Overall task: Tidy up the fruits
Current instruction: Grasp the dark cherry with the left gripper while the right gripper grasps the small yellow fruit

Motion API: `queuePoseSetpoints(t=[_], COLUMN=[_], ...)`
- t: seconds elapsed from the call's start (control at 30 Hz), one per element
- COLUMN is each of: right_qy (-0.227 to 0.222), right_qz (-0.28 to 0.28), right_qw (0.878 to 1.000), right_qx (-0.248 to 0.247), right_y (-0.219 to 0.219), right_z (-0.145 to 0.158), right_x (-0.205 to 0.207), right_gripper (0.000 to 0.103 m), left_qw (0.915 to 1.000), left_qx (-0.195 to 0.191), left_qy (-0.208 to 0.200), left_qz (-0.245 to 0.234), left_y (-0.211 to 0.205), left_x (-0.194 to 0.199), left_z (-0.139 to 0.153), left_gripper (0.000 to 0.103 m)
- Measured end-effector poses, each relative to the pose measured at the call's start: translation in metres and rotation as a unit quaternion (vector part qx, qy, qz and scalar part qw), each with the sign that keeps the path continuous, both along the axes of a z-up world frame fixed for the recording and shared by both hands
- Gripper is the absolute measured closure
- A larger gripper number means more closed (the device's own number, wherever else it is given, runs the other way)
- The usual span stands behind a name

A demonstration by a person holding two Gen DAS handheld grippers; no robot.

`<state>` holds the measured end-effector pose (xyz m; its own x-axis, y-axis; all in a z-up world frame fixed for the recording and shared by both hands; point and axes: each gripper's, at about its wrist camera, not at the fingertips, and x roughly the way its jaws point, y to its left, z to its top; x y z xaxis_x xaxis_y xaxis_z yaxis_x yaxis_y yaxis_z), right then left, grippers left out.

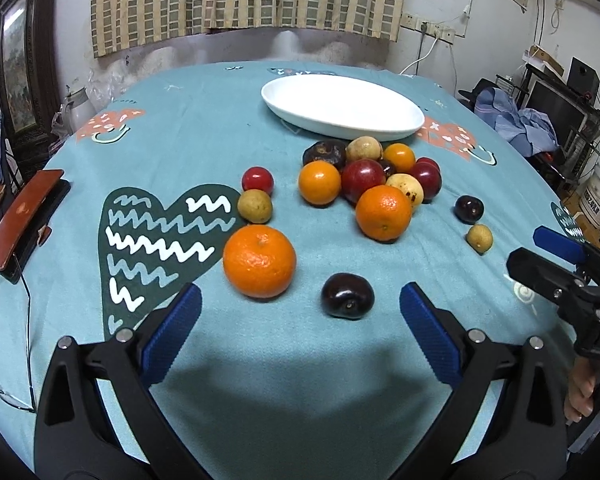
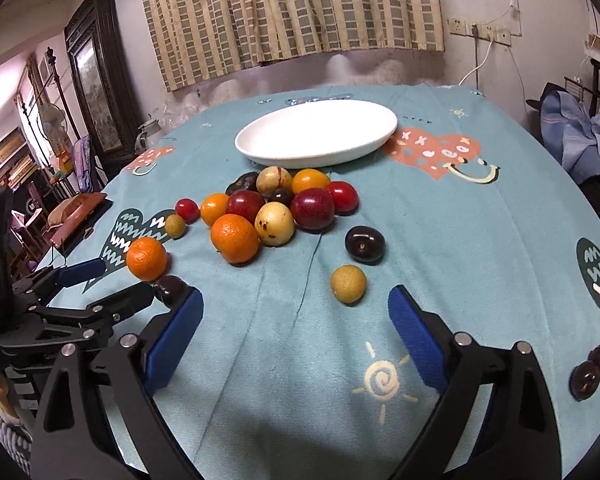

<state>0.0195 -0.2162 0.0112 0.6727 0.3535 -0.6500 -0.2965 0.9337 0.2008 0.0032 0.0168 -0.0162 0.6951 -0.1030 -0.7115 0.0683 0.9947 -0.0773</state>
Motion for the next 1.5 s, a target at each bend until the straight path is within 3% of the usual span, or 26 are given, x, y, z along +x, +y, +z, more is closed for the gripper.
queuePoseSetpoints(t=[0.07,0.23,0.33,0.4,0.47,0.5,0.6,0.63,0.77,0.97,1.17,1.43,1.5], right_qy=[0.001,0.007,0.008,0.008,0.010,0.013,0.017,0.019,0.039,0.073,0.077,0.105,0.107], right_qz=[-0.002,-0.017,-0.021,-0.024,-0.024,-0.024,-0.024,-0.023,-0.010,-0.003,-0.012,-0.001,0.001], right_qw=[1.000,1.000,1.000,1.000,1.000,0.999,0.999,0.999,0.999,0.997,0.997,0.994,0.994], right_qx=[0.004,0.012,0.012,0.012,0.016,0.020,0.027,0.027,0.018,0.002,-0.011,-0.009,0.002], right_y=[-0.003,-0.011,-0.013,-0.014,-0.016,-0.018,-0.021,-0.020,-0.015,-0.007,-0.006,-0.006,-0.009], right_z=[0.000,-0.001,-0.001,-0.001,-0.001,-0.002,-0.002,-0.003,-0.010,-0.023,-0.027,-0.040,-0.041], right_x=[0.001,0.006,0.007,0.007,0.007,0.009,0.010,0.010,0.014,0.027,0.042,0.054,0.055], right_gripper=[0.011,0.011,0.011,0.012,0.016,0.020,0.026,0.032,0.049,0.049,0.049,0.076,0.077], left_qw=[0.9999,0.9983,0.9967,0.9954,0.9935,0.9937,0.9953,0.9958,0.9964,0.9966,0.9951,0.9950,0.9950], left_qx=[-0.008,0.016,0.042,0.036,0.036,0.044,0.016,0.010,-0.012,0.014,-0.007,-0.009,-0.010], left_qy=[0.006,0.020,0.014,0.020,0.043,0.047,0.047,0.047,0.045,0.040,0.070,0.069,0.068], left_qz=[-0.011,-0.053,-0.068,-0.086,-0.099,-0.092,-0.083,-0.078,-0.070,-0.071,-0.070,-0.071,-0.072], left_y=[-0.001,-0.023,-0.036,-0.041,-0.045,-0.045,-0.032,-0.029,-0.019,-0.029,-0.022,-0.024,-0.024], left_x=[0.001,0.008,0.016,0.020,0.025,0.027,0.027,0.027,0.020,0.016,0.026,0.030,0.030], left_z=[0.000,-0.002,-0.001,-0.002,-0.011,-0.013,-0.011,-0.010,-0.009,-0.010,-0.019,-0.021,-0.021], left_gripper=[0.011,0.027,0.027,0.029,0.042,0.044,0.061,0.071,0.071,0.070,0.066,0.070,0.070])
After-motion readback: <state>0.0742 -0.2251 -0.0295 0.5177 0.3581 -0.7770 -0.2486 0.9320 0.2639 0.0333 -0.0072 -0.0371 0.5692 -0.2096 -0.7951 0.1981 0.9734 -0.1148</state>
